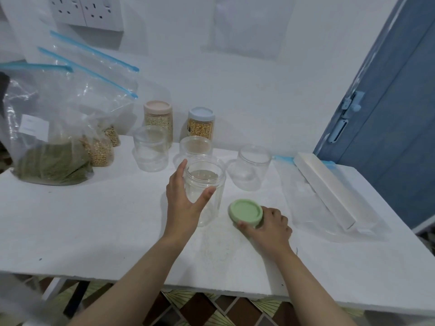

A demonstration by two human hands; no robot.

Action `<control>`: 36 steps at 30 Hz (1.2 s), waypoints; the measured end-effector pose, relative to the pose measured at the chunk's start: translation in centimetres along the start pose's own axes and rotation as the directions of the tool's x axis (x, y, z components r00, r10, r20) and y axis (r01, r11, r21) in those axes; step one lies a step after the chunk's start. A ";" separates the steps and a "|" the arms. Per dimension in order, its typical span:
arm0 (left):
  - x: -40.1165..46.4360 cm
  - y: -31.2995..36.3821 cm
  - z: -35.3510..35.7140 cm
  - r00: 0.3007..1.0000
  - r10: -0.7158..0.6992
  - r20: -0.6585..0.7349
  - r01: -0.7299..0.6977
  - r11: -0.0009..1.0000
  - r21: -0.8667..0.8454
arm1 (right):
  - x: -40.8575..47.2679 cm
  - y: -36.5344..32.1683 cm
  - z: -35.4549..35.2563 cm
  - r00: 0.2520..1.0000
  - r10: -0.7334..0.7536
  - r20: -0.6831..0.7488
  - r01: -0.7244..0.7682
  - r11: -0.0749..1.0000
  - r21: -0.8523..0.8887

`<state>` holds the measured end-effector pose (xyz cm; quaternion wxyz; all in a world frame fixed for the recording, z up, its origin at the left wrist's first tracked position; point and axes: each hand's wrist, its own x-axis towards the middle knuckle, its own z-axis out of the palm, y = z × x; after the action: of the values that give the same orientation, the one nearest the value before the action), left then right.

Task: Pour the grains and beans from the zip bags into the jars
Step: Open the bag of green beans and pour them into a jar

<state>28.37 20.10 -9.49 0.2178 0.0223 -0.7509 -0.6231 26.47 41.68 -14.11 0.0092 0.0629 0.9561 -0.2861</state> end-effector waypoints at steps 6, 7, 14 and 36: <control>-0.1 -0.3 0.2 1.000 0.000 -0.013 0.000 1.000 -0.003 | 0.3 0.4 0.1 0.996 -0.061 0.061 0.062 0.998 -0.007; -0.1 -0.4 0.3 1.000 0.006 -0.010 -0.006 1.000 -0.001 | 0.1 0.4 -0.1 0.994 -0.101 0.038 0.098 0.992 0.074; 1.5 1.5 -1.0 0.981 0.035 -0.189 -0.048 0.997 -0.066 | -1.5 -6.7 -3.3 0.868 -0.351 -0.352 0.488 0.735 0.470; 19.9 -6.0 -34.4 0.928 0.038 -0.370 0.066 0.962 0.264 | 2.0 -41.6 15.4 0.810 -0.586 -0.020 0.467 0.624 0.627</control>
<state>21.19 -19.17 -4.80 0.3463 0.1749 -0.7741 -0.5002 19.01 -1.03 -4.36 -0.0066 -0.2481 0.7833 -0.5700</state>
